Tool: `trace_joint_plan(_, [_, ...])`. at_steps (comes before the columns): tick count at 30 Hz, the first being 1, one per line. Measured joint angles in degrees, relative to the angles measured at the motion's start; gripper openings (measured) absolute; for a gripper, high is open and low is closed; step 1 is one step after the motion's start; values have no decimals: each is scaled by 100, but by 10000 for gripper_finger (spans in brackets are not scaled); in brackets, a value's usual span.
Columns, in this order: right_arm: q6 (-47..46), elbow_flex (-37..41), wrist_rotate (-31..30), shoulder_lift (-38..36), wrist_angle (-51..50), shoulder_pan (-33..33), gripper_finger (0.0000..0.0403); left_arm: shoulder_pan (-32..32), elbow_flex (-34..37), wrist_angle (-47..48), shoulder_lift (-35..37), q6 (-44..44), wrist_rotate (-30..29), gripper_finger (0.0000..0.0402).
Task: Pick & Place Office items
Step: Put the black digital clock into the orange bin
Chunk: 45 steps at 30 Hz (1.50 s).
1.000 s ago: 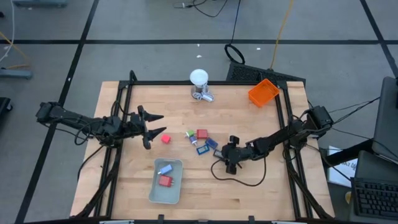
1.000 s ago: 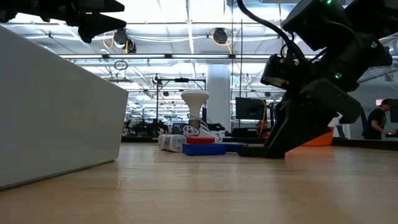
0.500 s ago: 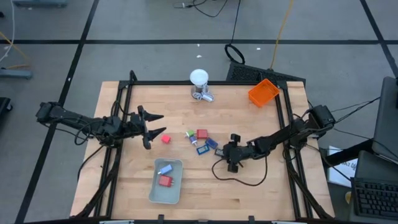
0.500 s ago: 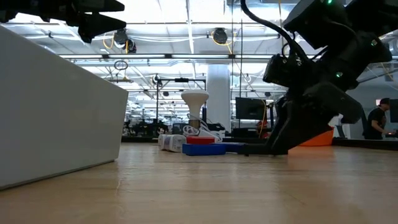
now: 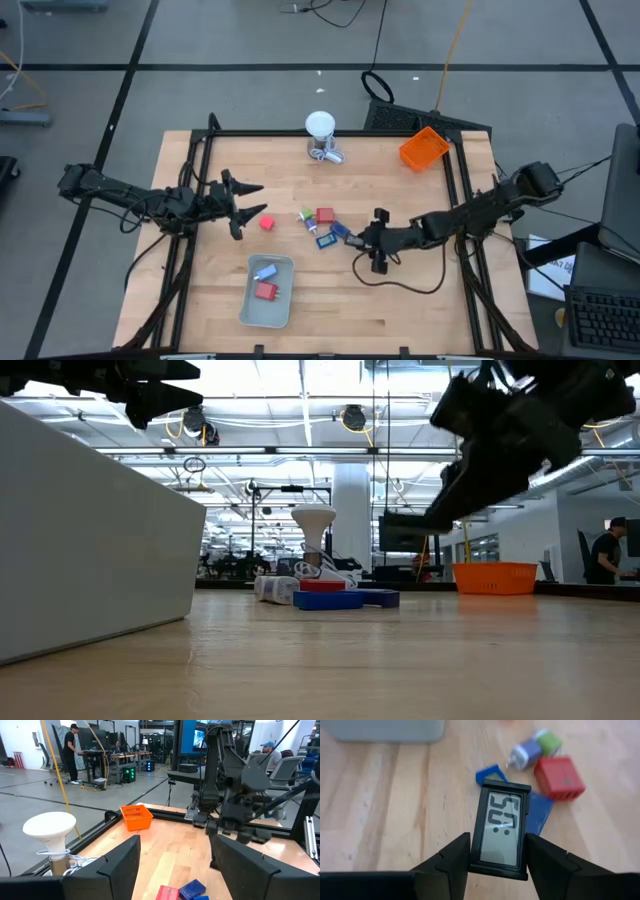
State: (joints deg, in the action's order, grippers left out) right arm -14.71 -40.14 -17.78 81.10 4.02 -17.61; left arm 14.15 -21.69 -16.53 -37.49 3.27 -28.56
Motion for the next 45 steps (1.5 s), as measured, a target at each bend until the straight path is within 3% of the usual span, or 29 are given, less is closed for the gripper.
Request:
trace_joint_plan(5, [195,0,-7,-419,-10,2,165,28,2,-136,29,949,277,255])
trace_joint_plan(8, [218,0,-7,-677,-25,0,165,22,2,326,132,521,394,261])
trace_joint_plan(13, [364,0,-13,-984,-89,-11,165,19,46,1205,359,553,500,270])
trace_joint_plan(22, [602,0,-345,-1063,-316,-2,165,-301,990,646,1489,421,795,260])
trace_joint_plan(32, [695,0,-326,-1367,-562,165,165,-704,1962,509,2654,657,1302,251])
trace_joint_plan(37, [824,0,-308,-1877,-784,363,165,-827,2089,562,2869,323,2072,264])
trace_joint_plan(45, [1093,0,-310,-2546,-1034,853,165,-897,2087,627,2892,289,2317,266])
